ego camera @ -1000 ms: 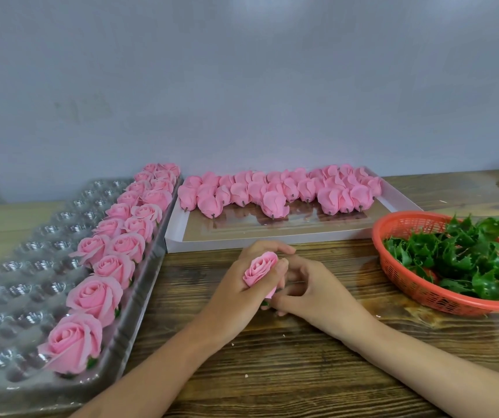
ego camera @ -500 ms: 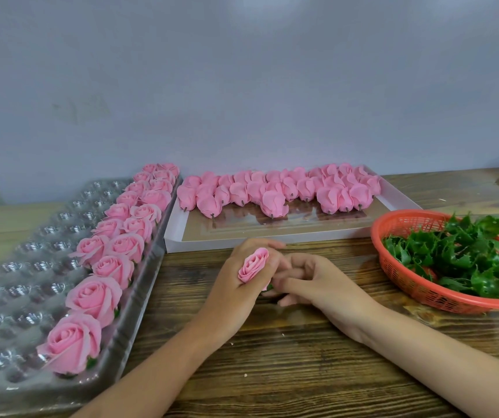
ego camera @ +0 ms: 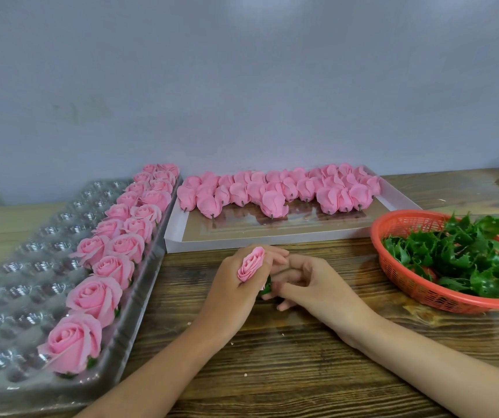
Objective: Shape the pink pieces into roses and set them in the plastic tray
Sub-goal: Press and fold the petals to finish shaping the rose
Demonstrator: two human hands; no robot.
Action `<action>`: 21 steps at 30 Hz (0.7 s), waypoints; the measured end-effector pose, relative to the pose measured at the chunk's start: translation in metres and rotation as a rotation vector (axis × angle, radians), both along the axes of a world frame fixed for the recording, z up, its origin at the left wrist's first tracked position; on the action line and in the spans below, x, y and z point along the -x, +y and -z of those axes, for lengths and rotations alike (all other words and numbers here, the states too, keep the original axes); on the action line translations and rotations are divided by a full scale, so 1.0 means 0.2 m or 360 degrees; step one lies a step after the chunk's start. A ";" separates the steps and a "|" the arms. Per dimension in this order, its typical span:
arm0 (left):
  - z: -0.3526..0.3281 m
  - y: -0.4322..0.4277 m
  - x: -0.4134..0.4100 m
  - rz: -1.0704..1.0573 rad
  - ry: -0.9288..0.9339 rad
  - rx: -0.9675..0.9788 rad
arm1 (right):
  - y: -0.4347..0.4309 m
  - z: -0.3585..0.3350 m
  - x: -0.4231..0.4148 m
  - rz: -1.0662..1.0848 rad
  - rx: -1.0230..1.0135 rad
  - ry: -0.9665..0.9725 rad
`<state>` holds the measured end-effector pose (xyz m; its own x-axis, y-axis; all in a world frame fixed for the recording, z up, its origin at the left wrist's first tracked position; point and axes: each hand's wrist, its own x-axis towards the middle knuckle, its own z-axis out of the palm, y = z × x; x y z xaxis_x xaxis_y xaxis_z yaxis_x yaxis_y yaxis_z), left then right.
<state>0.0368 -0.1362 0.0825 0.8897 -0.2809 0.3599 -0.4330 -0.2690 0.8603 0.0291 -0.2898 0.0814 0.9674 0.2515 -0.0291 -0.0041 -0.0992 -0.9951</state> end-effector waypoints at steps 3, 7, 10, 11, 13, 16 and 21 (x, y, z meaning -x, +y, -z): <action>0.00 0.00 0.00 0.0022 0.0025 0.0007 | 0.00 0.01 0.00 0.0012 0.0030 -0.0039; 0.01 -0.01 0.00 0.0020 0.0002 -0.0015 | 0.00 0.01 0.01 0.0026 0.0035 -0.0056; 0.00 -0.01 0.00 0.0027 0.0004 -0.0003 | 0.00 0.01 0.01 0.0016 0.0019 -0.0048; 0.00 -0.01 0.00 0.0040 0.0007 -0.0024 | 0.00 0.01 0.01 0.0017 0.0020 -0.0052; 0.00 -0.01 0.01 0.0079 0.0015 -0.0099 | 0.00 0.02 0.01 0.0036 0.0015 -0.0070; -0.01 0.00 0.00 0.0117 0.0036 -0.0112 | 0.00 0.03 0.01 0.0066 0.0001 -0.0100; -0.01 -0.01 0.01 0.0055 0.0033 -0.0060 | 0.00 0.03 0.01 0.0070 0.0026 -0.0138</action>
